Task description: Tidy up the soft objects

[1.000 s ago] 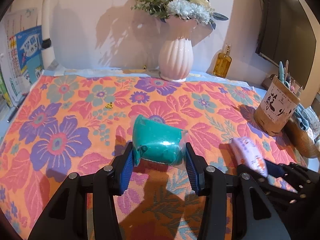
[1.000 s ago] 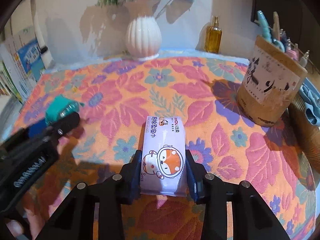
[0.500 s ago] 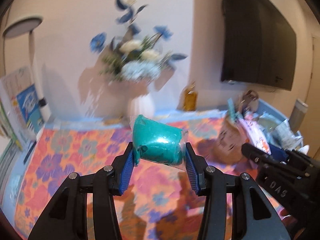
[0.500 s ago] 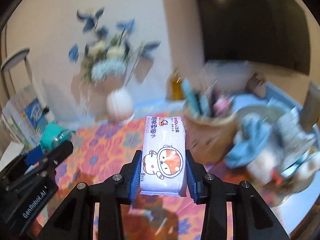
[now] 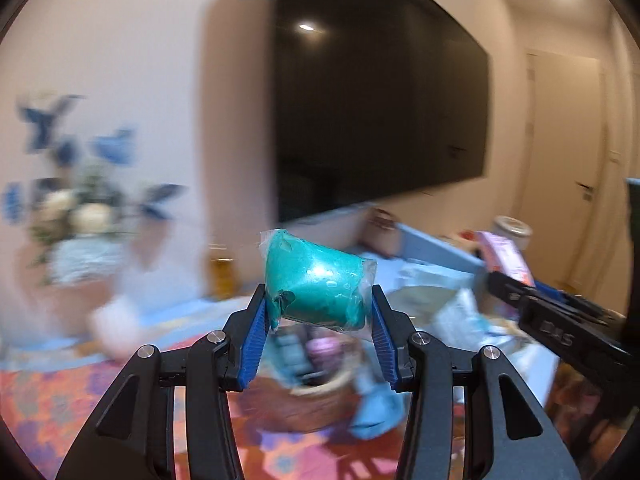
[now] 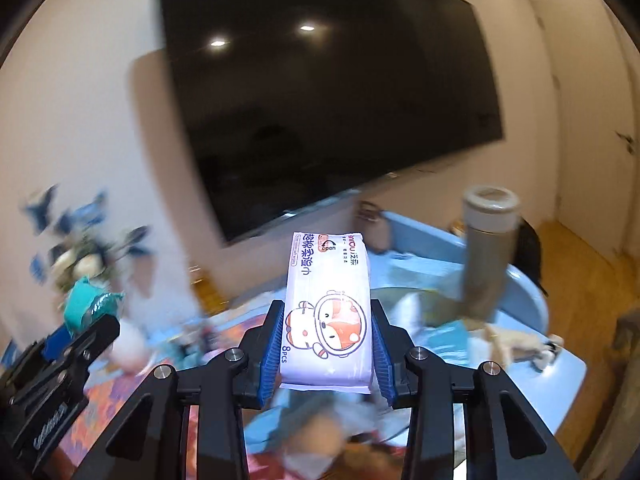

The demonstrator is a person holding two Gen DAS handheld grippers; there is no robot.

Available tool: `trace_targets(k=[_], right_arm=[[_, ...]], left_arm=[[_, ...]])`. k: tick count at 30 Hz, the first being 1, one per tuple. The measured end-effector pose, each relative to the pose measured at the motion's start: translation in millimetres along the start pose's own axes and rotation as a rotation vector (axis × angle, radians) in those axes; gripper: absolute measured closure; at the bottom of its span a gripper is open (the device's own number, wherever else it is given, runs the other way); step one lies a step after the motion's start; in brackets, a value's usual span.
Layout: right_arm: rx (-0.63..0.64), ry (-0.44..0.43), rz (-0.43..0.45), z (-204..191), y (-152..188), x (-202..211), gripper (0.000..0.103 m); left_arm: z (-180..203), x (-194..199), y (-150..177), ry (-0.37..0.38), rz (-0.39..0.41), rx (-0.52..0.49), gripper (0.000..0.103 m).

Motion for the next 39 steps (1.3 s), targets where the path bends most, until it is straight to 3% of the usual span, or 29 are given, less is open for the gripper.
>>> trace_targets(k=[3, 8, 10, 12, 17, 22, 28, 31, 32, 36, 39], right_arm=[[-0.062, 0.038, -0.025, 32.5, -1.6, -13.0, 0.064], [-0.093, 0.042, -0.098, 54.9, 0.9, -41.0, 0.063], [-0.097, 0.044, -0.111, 61.1, -1.1, -49.7, 0.064], [-0.1, 0.017, -0.128, 61.5, -1.6, -57.3, 0.064], [-0.122, 0.009, -0.145, 68.4, 1.0, -57.3, 0.061], [-0.148, -0.004, -0.14, 68.2, 7.0, -42.8, 0.058], [-0.069, -0.049, -0.13, 25.3, 11.1, -20.1, 0.058], [0.001, -0.104, -0.126, -14.7, 16.3, -7.8, 0.051], [0.019, -0.116, -0.123, -25.5, 18.2, -4.8, 0.046], [0.116, -0.201, -0.129, -89.6, 33.4, 0.8, 0.045], [0.176, -0.257, -0.157, -134.2, 51.2, 0.5, 0.045]], left_arm=[[30.9, -22.7, 4.6, 0.068, -0.029, -0.025, 0.059], [63.9, -63.9, 16.5, 0.14, -0.085, -0.036, 0.056], [72.4, -75.4, 21.4, 0.174, -0.103, -0.043, 0.047], [75.9, -84.8, 26.0, 0.179, -0.117, -0.056, 0.016], [66.9, -85.0, 36.7, 0.221, -0.166, -0.027, 0.015], [41.0, -52.2, 31.5, 0.264, -0.147, 0.046, 0.015], [-6.0, 14.4, 13.4, 0.183, -0.026, 0.079, 0.015], [-44.2, 53.0, 7.8, 0.113, 0.026, 0.104, 0.015], [-57.7, 64.6, 7.1, 0.083, 0.036, 0.114, 0.015], [-119.5, 111.9, 11.9, -0.065, 0.058, 0.134, 0.015], [-169.3, 148.2, 17.5, -0.22, 0.07, 0.118, 0.015]])
Point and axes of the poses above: each gripper's, at about its wrist camera, not at the fingertips, and x roughly against the way its jaws point, z to its right, y to its underside, the point moved 6 cm from there along -x, roughly the way its jaws point, and after that the axes turned 8 degrees about -y, right-handed, at the moved point
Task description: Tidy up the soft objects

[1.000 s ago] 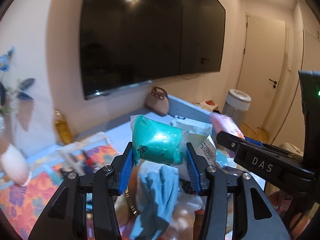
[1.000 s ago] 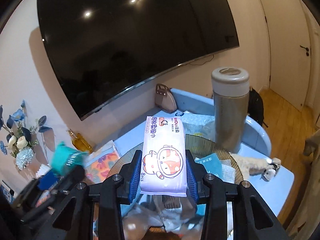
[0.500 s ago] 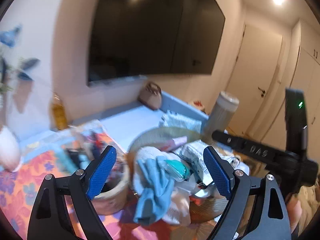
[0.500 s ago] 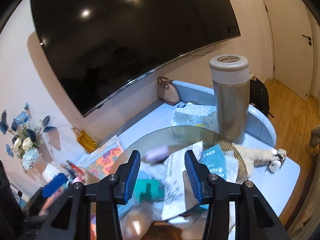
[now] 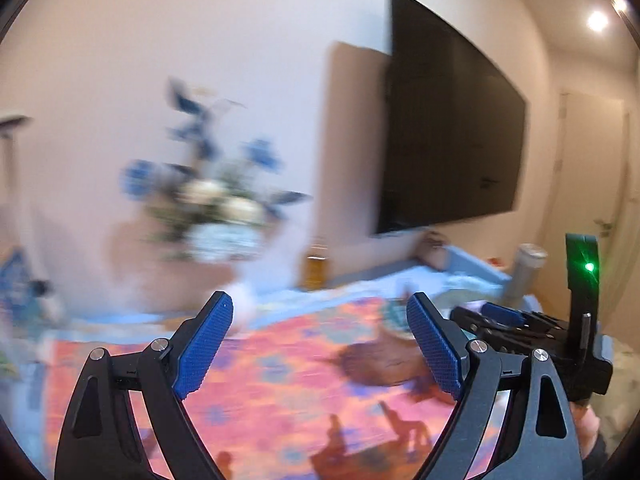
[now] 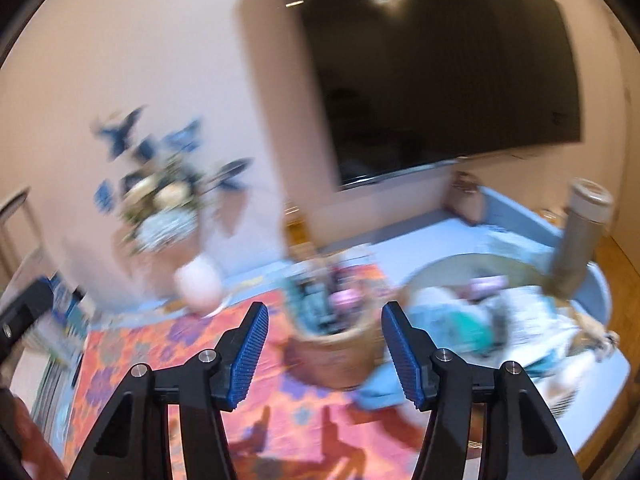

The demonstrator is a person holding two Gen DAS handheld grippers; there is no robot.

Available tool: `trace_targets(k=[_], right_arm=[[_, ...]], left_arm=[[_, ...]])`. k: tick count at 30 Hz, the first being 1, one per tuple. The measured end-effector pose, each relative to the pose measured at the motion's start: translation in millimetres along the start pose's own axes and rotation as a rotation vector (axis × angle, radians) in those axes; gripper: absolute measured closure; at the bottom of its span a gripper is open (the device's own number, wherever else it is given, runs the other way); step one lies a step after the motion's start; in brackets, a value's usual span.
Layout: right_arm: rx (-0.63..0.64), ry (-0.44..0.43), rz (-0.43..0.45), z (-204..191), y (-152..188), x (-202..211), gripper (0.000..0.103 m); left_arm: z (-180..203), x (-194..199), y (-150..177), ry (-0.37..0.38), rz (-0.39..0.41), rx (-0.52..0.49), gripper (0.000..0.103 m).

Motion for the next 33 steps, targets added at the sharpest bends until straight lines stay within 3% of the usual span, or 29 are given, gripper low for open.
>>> trace_targets(k=[6, 9, 12, 15, 18, 22, 27, 33], right_arm=[[0.103, -0.114, -0.075, -92.5, 38.3, -44.9, 0.042], [0.175, -0.114, -0.069, -125.4, 62.5, -69.0, 0.04], [0.274, -0.1, -0.054, -145.3, 93.2, -92.4, 0.031], [0.346, -0.031, -0.1, -149.9, 127.9, -123.3, 0.031], [0.338, -0.023, -0.109, -144.6, 139.4, -135.8, 0.031], [0.314, -0.001, -0.081, -136.0, 137.0, -135.1, 0.029], [0.303, 0.011, -0.071, -133.9, 136.6, -134.2, 0.025], [0.319, 0.033, -0.084, -137.2, 139.7, -135.3, 0.019]], left_arm=[[-86.2, 18.1, 17.9, -0.176, -0.007, 0.063, 0.01], [-111.5, 1.0, 58.2, -0.24, -0.046, 0.117, 0.008], [-124.4, -34.8, 111.0, -0.279, -0.106, 0.166, 0.008], [-126.4, -72.8, 155.8, -0.326, -0.193, 0.156, 0.008], [-122.3, -92.9, 178.6, -0.381, -0.19, 0.123, 0.007], [-122.1, -98.4, 182.0, -0.423, -0.186, 0.111, 0.007], [-126.8, -89.2, 180.4, -0.418, -0.152, 0.142, 0.003], [-132.5, -90.1, 183.2, -0.427, -0.163, 0.169, 0.003]])
Point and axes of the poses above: each gripper's, at about its wrist camera, not at the fingertips, and x roughly against the way its jaws point, z to its right, y to its underside, the point moved 6 cm from there along -x, roughly the way its jaws point, and after that the axes turned 8 degrees about -y, right-handed, at the moved point
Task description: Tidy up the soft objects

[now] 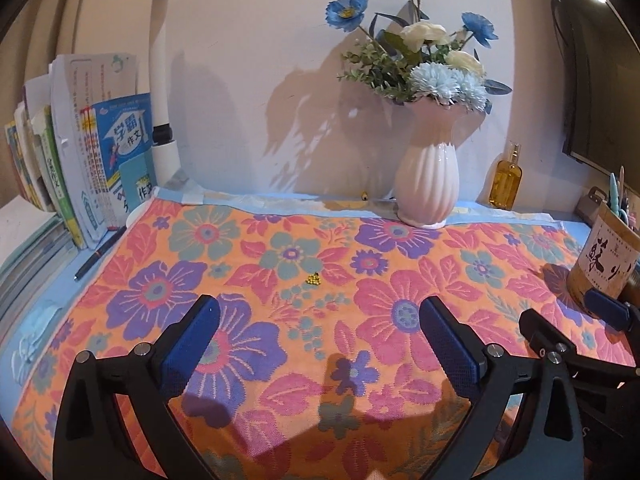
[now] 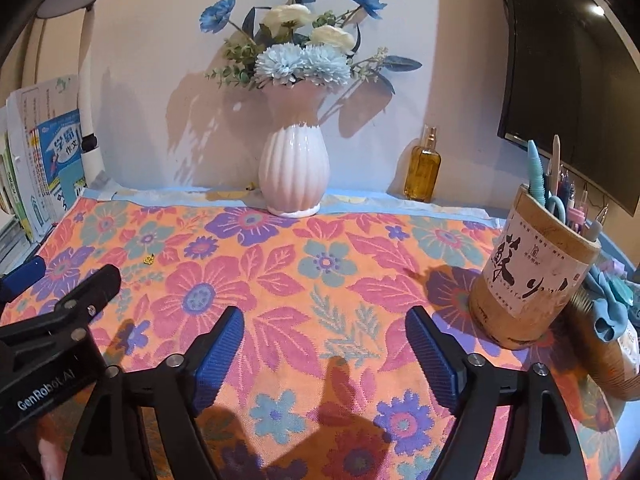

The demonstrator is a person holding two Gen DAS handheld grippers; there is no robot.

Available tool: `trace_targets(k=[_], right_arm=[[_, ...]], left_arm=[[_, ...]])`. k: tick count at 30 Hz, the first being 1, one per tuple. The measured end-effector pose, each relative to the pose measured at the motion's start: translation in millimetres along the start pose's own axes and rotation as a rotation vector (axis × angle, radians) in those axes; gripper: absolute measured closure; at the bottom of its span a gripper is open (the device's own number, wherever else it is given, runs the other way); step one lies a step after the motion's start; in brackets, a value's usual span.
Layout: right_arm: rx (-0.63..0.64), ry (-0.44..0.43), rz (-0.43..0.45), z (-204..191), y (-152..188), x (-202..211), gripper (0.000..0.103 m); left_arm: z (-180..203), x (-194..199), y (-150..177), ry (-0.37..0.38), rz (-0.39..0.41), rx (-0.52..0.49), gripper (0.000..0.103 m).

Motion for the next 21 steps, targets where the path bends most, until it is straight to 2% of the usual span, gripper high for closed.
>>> trace_targets(k=[4, 21], right_arm=[[-0.009, 0.001, 0.003, 1.9, -0.1, -0.4, 0.016], [-0.006, 0.032, -0.009, 1.5, 1.8, -2.4, 0.014]], left_arm=[[-0.9, 0.0, 0.1, 0.0, -0.001, 0.004, 0.003], [-0.7, 0.6, 0.1, -0.016, -0.003, -0.005, 0.003]])
Point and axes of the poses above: each gripper's, at about its wrist camera, not at the fingertips, and x roughly against the way its jaws point, z to its right, y to its underside, the point moved 6 cm from there along -x, roughly the way its jaws point, and after that the axes turned 8 degrees about -y, right-handed, at the moved point
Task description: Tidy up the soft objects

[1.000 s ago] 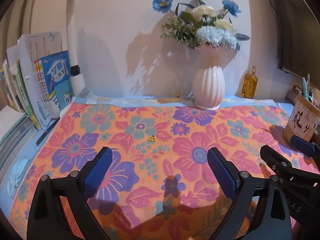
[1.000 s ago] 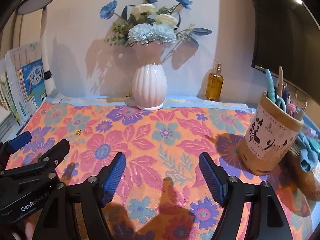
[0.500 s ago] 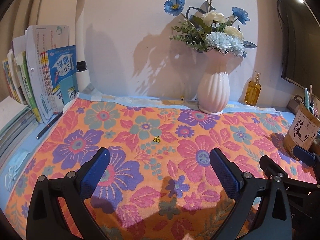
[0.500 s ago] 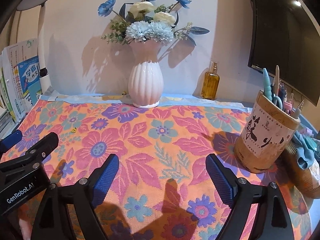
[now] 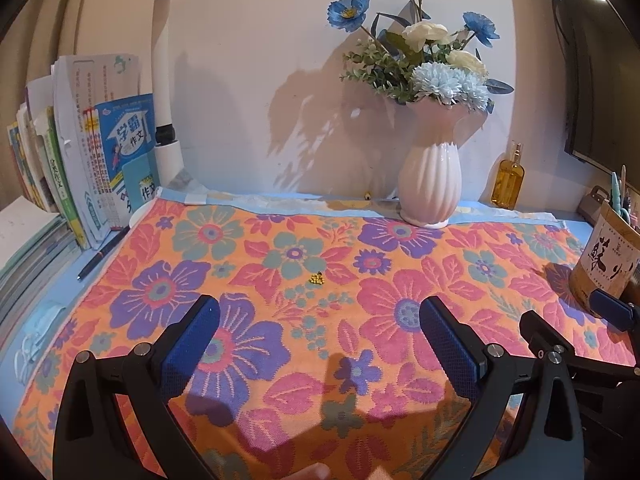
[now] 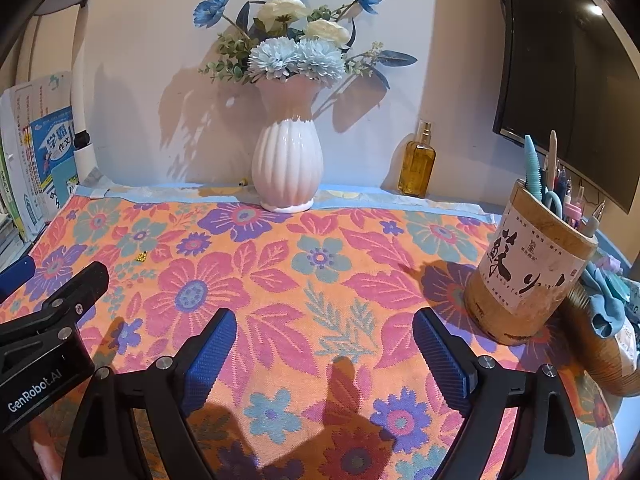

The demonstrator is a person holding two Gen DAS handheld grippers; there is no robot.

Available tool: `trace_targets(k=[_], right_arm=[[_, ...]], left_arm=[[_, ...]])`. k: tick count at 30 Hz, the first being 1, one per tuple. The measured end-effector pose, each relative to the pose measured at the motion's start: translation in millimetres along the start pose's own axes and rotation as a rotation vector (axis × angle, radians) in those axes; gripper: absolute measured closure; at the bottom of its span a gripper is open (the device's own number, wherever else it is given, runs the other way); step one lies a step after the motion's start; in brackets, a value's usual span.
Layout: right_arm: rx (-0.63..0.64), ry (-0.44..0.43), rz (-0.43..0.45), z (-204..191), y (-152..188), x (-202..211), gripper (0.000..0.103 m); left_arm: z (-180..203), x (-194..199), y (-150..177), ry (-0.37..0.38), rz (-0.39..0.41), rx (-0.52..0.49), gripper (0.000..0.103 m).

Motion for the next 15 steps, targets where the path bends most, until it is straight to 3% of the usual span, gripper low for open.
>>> trace_targets(k=[15], right_arm=[[0.006, -0.002, -0.008, 1.1, 0.5, -2.2, 0.009]], left_arm=[[0.8, -0.2, 1.7, 0.005, -0.004, 0.0, 0.003]])
Point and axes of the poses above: each gripper's, at about its wrist camera, not at the fingertips, and x roughly against the way its jaws point, z to its right, y to its underside, the point moved 6 cm from there along -x, roughly the way its jaws point, and after that the axes turned 8 degrees about -y, right-handed, at the moved point
